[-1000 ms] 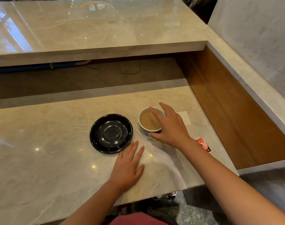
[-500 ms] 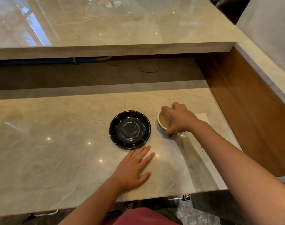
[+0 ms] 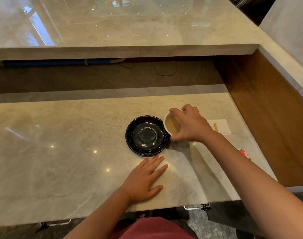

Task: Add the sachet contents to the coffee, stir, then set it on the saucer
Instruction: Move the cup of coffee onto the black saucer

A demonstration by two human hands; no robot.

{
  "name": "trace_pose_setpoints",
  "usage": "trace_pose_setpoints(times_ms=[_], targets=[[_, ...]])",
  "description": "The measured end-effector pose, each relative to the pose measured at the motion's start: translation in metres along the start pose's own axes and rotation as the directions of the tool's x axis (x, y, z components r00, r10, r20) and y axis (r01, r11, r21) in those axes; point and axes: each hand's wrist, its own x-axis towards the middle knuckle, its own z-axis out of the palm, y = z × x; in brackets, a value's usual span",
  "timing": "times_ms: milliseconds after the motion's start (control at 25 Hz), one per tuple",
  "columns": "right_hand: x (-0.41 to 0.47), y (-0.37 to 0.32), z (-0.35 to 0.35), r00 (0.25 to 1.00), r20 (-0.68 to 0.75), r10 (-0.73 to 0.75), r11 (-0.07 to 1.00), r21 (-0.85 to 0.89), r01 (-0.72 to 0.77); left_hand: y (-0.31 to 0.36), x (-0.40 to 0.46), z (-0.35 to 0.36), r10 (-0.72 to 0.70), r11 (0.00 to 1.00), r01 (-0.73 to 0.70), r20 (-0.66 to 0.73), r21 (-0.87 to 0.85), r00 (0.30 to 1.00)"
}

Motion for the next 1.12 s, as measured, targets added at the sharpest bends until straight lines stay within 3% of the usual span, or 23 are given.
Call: trace_pose_setpoints(times_ms=[480, 1120], targets=[[0.022, -0.082, 0.017, 0.987, 0.049, -0.156, 0.986, -0.052, 0.159, -0.001, -0.001, -0.001, 0.006, 1.000, -0.006, -0.037, -0.021, 0.999], [0.030, -0.087, 0.029, 0.977, 0.171, -0.127, 0.979, -0.134, 0.151, -0.002, -0.001, 0.001, 0.006, 0.999, -0.010, -0.072, -0.044, 0.997]])
